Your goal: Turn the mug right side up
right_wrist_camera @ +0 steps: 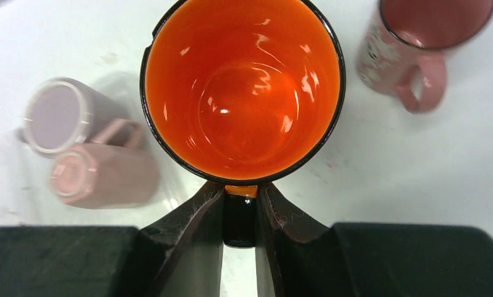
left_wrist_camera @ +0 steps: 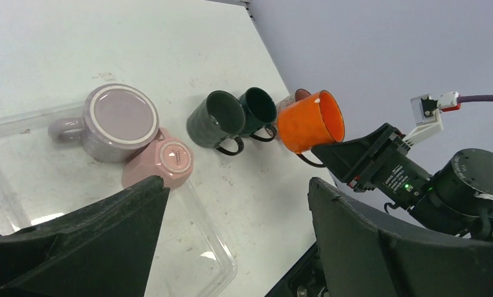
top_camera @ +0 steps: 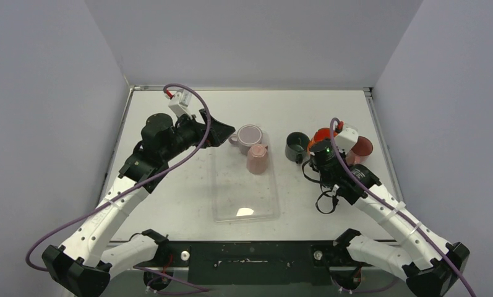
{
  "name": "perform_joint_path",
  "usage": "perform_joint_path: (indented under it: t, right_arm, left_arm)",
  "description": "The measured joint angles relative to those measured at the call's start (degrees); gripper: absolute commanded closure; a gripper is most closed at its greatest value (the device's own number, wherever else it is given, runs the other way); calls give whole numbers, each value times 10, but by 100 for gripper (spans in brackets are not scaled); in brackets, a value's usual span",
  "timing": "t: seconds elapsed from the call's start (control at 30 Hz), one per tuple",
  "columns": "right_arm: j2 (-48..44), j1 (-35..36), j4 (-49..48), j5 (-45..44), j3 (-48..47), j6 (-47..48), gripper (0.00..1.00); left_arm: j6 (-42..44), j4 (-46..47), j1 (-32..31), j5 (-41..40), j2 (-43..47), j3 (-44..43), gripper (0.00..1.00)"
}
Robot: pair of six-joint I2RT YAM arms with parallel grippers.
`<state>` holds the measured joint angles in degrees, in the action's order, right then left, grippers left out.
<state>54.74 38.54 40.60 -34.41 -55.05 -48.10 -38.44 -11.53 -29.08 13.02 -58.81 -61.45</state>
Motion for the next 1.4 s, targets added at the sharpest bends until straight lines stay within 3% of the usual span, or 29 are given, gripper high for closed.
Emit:
perform_joint_path:
  t: [0.3, 0.6, 0.8, 0.97, 1.03, 1.17, 1.27, 1.4]
  right_arm:
    - [5, -23, 66, 30, 33, -30, 95]
    - [21, -50, 52, 78, 132, -45, 95]
    - [30, -85, 12, 109, 177, -43, 95]
    - [30, -104, -21, 119, 203, -35, 95]
    - [30, -112, -40, 121, 211, -33, 88]
    - [30, -130, -64, 124, 224, -30, 61]
    - [30, -134, -65, 132, 227, -28, 35]
    - [28, -134, -60, 135, 226, -19, 25]
  left_arm:
    - [16, -37, 0, -18, -5, 0, 15]
    - [44, -113, -1, -26, -48, -12, 12]
    - [59, -137, -8, -52, -50, -12, 2]
    - [76, -154, -10, -72, -59, -12, 4]
    - [80, -159, -10, -74, -63, -12, 4]
    - [89, -161, -11, -70, -65, -12, 4]
    - [89, -161, -19, -68, -68, -12, 3]
    - [87, -155, -58, -76, -81, -12, 2]
